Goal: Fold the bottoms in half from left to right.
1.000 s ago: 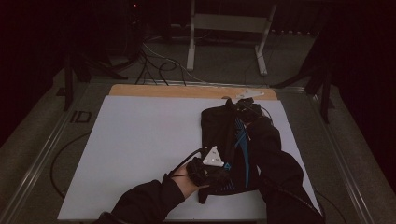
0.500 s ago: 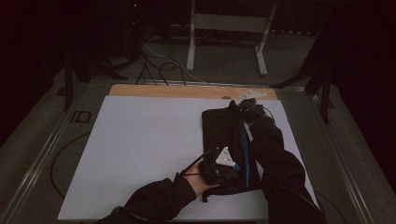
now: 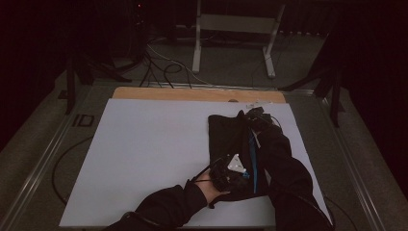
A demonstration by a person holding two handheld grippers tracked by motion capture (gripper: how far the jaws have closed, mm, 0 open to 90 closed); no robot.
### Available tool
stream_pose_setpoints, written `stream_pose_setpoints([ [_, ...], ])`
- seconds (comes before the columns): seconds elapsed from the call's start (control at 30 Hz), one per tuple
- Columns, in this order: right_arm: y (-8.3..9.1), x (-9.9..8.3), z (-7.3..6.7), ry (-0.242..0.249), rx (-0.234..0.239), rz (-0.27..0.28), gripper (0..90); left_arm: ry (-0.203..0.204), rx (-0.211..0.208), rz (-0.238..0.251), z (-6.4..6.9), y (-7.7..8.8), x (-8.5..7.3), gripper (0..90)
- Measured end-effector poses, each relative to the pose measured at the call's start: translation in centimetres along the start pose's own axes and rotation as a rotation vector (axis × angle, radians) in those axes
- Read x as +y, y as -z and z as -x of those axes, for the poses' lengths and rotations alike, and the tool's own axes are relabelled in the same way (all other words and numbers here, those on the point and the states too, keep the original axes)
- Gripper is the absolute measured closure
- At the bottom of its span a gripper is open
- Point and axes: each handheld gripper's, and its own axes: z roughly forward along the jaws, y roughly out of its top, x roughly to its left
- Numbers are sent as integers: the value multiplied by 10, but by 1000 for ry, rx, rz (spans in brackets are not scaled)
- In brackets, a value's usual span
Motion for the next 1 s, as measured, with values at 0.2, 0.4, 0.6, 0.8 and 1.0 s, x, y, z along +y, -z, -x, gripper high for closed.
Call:
stream_pose_setpoints([
  [0.2,-5,-3,3,-6,3,-11,880,4,-11,-3,-1,-7,0,842],
  [0.4,-8,-6,4,-16,-22,-33,839,5,-26,11,-1,-8,0,788],
  [0.6,-3,-6,6,-30,-30,-21,692,-8,-48,40,5,5,2,546],
  [0.8,3,-7,3,-45,-1,-21,472,16,-20,80,2,18,-1,349],
  [1.0,12,-5,2,-68,45,-6,288,33,18,107,-6,30,-6,159],
])
